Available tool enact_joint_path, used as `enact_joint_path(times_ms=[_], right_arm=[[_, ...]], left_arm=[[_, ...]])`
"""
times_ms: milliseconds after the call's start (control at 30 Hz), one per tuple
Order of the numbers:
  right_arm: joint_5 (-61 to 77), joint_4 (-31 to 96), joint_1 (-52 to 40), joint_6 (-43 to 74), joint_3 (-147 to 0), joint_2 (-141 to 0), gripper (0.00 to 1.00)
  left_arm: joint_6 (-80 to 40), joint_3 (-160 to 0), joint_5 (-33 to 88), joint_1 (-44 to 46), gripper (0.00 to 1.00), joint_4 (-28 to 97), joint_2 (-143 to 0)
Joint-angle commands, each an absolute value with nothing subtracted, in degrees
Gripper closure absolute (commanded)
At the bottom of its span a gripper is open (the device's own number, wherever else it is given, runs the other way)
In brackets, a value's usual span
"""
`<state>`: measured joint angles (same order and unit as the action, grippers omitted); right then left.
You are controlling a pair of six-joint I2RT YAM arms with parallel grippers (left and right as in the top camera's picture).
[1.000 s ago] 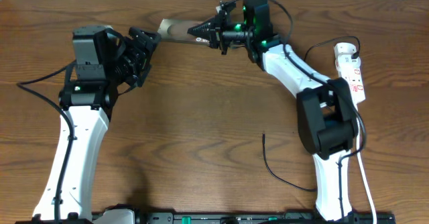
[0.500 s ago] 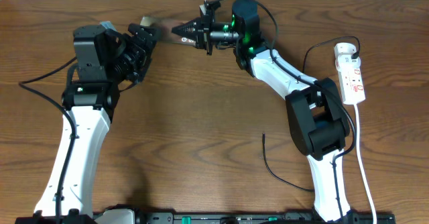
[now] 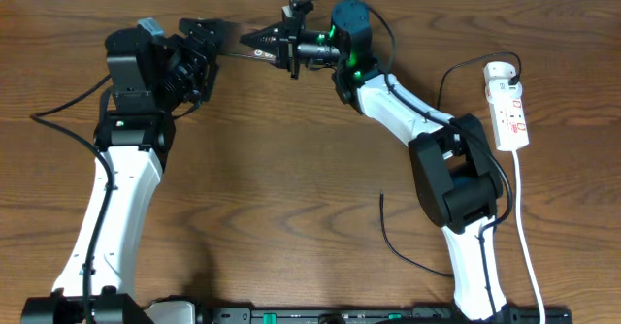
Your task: Plug charger to phone and switch on socket
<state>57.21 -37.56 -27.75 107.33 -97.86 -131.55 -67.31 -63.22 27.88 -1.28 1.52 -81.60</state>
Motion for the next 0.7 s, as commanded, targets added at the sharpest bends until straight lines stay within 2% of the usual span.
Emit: enact_joint_path(times_ms=[0, 167, 400, 433, 533, 667], right_arm=[[54.9, -40.2, -28.4, 111.4, -98.5, -130.3, 0.99], [54.1, -42.9, -28.4, 115.8, -98.5, -130.3, 0.99], [54.1, -42.9, -28.4, 115.9, -98.5, -130.3, 0.99], [54.1, -42.9, -28.4, 115.9, -98.5, -130.3, 0.99], [54.1, -42.9, -28.4, 115.9, -98.5, -130.3, 0.99], [54.1, -42.9, -28.6, 116.0, -98.5, -130.3, 0.99]], left_arm=[[-69.3, -62.7, 26.3, -1.1, 0.11, 0.3, -83.0], [-69.3, -62.7, 26.3, -1.1, 0.11, -0.4, -84.4], [-70.8, -62.7, 26.6, -1.1, 0.11, -3.8, -85.6], [-70.9, -62.7, 26.6, -1.1, 0.13, -4.2, -85.6], [-71.3, -62.7, 26.5, -1.1, 0.27, -4.3, -85.6], [-71.3, -62.7, 26.6, -1.1, 0.28, -4.2, -85.6]])
